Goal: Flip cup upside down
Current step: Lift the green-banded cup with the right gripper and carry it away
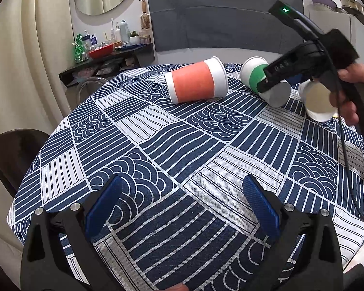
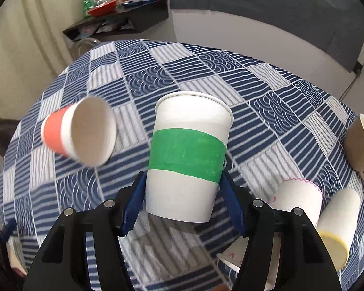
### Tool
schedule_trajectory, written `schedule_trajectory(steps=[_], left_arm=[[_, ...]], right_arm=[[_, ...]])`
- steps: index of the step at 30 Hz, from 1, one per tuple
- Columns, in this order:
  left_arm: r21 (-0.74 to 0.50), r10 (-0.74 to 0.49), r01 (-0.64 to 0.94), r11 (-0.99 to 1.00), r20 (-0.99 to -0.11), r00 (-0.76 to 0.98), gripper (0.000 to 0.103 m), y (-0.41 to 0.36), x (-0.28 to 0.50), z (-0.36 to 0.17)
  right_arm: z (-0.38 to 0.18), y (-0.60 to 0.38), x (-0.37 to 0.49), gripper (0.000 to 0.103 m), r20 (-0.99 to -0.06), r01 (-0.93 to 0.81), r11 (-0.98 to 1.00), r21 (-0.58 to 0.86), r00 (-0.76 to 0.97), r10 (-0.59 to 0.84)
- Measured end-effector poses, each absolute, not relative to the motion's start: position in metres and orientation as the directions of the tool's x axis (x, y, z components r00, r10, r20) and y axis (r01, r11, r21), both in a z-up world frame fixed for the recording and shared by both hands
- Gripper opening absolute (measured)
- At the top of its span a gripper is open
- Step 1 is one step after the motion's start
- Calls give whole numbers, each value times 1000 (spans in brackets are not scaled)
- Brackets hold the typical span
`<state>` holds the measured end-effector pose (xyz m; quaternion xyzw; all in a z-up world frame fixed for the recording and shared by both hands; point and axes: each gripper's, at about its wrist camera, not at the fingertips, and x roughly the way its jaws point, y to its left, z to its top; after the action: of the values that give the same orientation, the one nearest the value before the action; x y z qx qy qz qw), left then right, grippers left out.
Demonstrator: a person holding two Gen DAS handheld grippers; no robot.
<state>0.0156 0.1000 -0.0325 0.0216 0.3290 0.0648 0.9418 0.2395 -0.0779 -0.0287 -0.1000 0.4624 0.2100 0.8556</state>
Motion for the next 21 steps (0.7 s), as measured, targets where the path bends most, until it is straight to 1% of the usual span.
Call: schedule_trajectory(steps=[5, 13, 17, 21], left_arm=[[61, 117, -102, 993, -618, 777, 97, 104, 15, -32], [124, 148, -92, 988, -590, 793, 97, 95, 12, -32], [107, 98, -43, 993, -589, 802, 97, 96, 11, -31], [111, 94, -35, 993, -590, 802, 97, 94, 12, -32]], right_arm=[[-30, -86, 202, 58, -829, -465, 885, 16, 488, 272], [-35, -99, 141, 58, -829, -514, 857, 28, 467, 307], [-39, -105, 121, 58, -831, -526, 850, 32, 459, 315], [-42, -110, 112, 58, -828, -524, 850, 44, 458, 325]])
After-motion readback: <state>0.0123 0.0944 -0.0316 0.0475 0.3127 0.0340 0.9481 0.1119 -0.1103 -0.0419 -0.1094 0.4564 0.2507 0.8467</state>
